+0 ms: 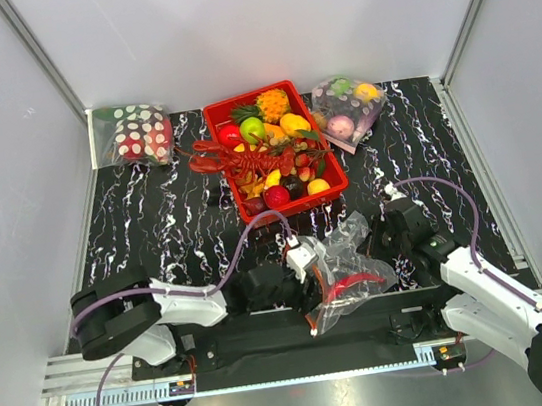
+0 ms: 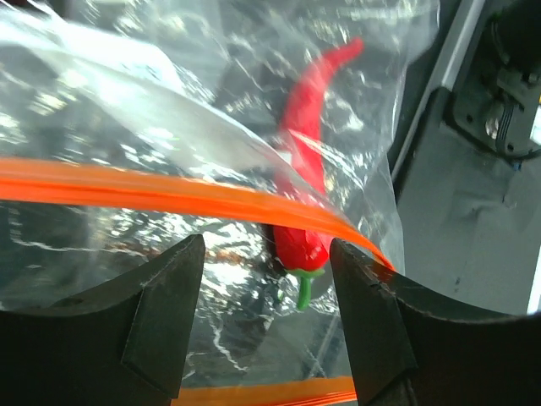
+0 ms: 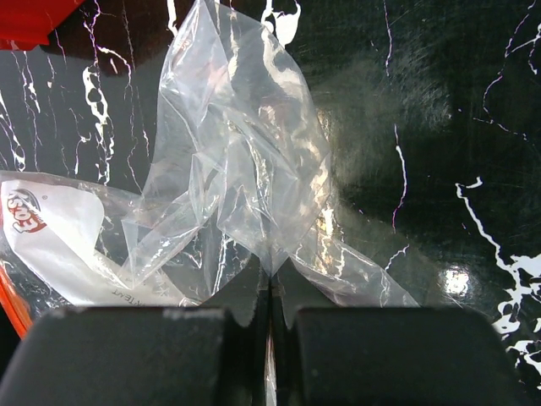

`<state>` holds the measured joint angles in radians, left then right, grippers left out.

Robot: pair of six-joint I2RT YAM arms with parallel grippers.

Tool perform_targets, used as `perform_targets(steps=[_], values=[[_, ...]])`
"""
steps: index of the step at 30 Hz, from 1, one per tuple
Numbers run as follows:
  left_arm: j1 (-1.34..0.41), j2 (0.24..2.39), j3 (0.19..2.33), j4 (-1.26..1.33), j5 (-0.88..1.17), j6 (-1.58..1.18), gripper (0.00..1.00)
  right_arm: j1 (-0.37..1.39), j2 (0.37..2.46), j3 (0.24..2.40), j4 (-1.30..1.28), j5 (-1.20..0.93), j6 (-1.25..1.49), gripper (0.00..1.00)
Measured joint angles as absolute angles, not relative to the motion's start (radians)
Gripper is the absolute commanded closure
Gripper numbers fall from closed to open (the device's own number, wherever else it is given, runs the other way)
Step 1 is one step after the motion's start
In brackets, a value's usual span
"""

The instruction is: Open the zip-top bag and remove the fake food

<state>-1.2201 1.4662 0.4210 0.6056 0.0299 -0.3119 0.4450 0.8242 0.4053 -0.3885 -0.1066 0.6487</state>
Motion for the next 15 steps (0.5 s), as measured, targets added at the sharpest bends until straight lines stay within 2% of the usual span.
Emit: perform_targets(steps=[9,15], values=[[-1.293,1.568,0.458,0.612,0.030,-0.318,0.34,0.445,0.825,0.405,-0.390,-0.107,0.649,1.00],[-1.320,1.596,0.503,0.624,0.027,-0.326,0.27,0.445,0.823,0.406,-0.390,-0.107,0.649,1.00]])
